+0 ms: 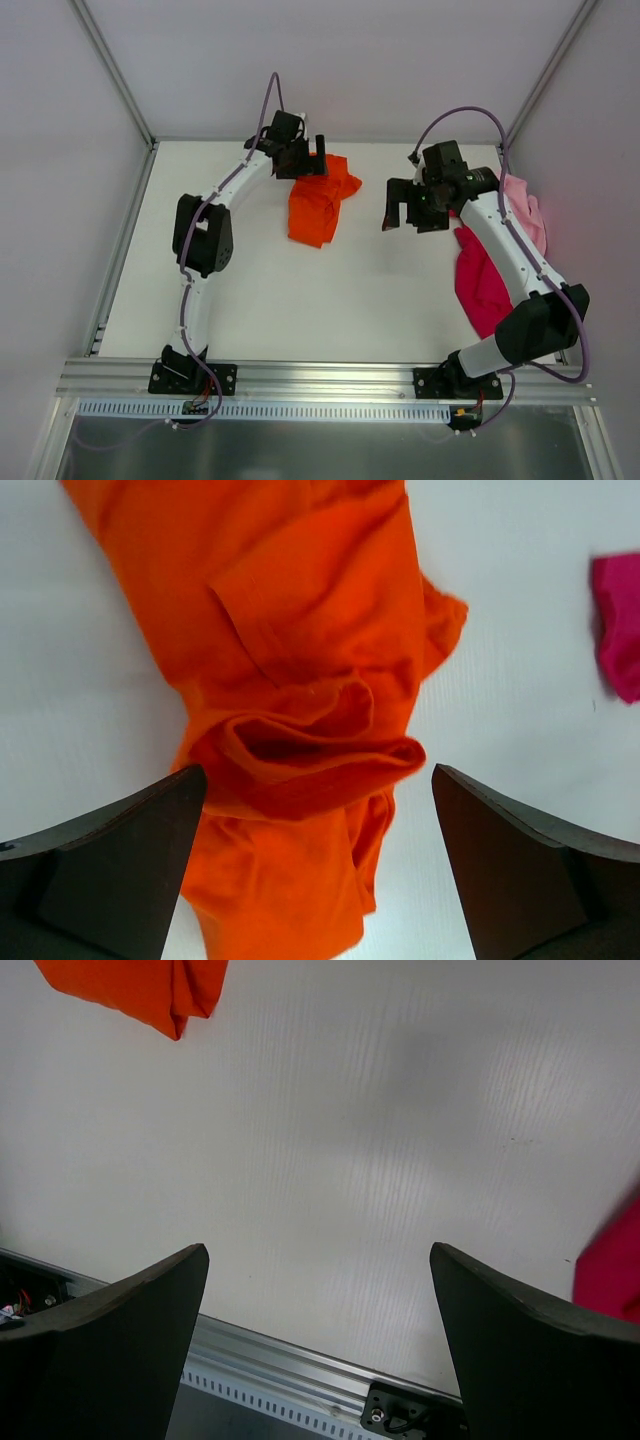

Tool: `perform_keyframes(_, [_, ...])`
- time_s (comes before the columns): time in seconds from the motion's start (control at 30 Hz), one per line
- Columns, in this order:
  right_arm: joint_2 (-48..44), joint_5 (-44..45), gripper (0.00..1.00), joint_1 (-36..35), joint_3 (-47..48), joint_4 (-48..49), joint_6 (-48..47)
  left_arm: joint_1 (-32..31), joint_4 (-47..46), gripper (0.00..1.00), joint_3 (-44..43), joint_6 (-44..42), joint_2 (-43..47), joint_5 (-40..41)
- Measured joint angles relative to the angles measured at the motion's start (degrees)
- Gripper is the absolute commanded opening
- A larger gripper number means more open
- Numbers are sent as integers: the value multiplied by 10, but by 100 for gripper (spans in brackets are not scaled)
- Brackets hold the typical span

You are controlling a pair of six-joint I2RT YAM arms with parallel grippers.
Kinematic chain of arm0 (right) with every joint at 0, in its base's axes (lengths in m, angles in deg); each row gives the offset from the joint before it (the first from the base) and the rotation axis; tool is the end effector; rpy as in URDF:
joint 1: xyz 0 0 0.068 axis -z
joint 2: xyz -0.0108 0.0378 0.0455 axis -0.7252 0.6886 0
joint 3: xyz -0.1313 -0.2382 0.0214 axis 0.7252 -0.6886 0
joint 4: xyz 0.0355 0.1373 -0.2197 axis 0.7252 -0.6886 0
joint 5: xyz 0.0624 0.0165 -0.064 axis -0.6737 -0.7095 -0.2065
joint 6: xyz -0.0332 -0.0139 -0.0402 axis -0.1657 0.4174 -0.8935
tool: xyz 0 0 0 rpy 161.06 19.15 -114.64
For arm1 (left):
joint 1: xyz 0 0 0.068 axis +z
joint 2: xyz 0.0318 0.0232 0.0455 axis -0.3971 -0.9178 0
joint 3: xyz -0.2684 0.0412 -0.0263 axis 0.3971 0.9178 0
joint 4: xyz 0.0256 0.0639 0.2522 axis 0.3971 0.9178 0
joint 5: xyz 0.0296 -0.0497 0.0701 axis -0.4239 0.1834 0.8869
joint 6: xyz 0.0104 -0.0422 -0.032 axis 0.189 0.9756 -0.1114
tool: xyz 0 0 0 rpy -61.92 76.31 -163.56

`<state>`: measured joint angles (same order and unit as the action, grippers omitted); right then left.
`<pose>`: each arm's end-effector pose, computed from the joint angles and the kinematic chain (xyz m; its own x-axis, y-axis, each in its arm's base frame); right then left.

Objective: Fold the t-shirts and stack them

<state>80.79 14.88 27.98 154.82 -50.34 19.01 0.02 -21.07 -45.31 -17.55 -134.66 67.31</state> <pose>0.2902 0.1030 0.3467 -0.7672 -0.2666 -0.5834 -0.4086 0.9043 0.1240 0.4759 -0.2115 0.2523 -0.7397 -0.0730 -0.6690 0.2447 0.8968 -0.3685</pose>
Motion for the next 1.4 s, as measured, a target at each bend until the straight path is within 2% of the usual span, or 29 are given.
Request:
perform_keyframes(0.13, [-5,-9,100,-2,-18,3,-6,22,-23,99,-32,2,-11,6])
perform_keyframes(0.37, [-11,-18,100,-8,-24,11,-10,38,-46,99,-22,18,-4,13])
perform_keyframes(0.5, [-11,-21,100,-14,-24,20,-10,24,-54,99,66,23,58,13])
perform_keyframes(0.63, [-10,-24,100,-21,-24,33,-10,-1,-71,99,196,48,184,12])
perform_keyframes(0.73, [-7,-28,100,-23,-23,42,-10,-35,-74,99,283,56,291,12])
perform_keyframes(0.83, [6,-33,100,-26,-17,48,-10,-77,-93,99,347,62,361,15])
perform_keyframes(0.9, [17,-34,100,-30,-10,52,-10,-99,-122,99,419,76,395,6])
perform_keyframes(0.97, [26,-36,100,-35,0,54,-9,-107,-145,99,497,100,412,-10])
perform_keyframes(1.1, [35,-38,100,-43,21,55,-9,-103,-170,99,597,144,403,-29])
perform_keyframes(1.4, [35,-37,100,-54,30,38,-12,-99,-292,98,633,187,375,-54])
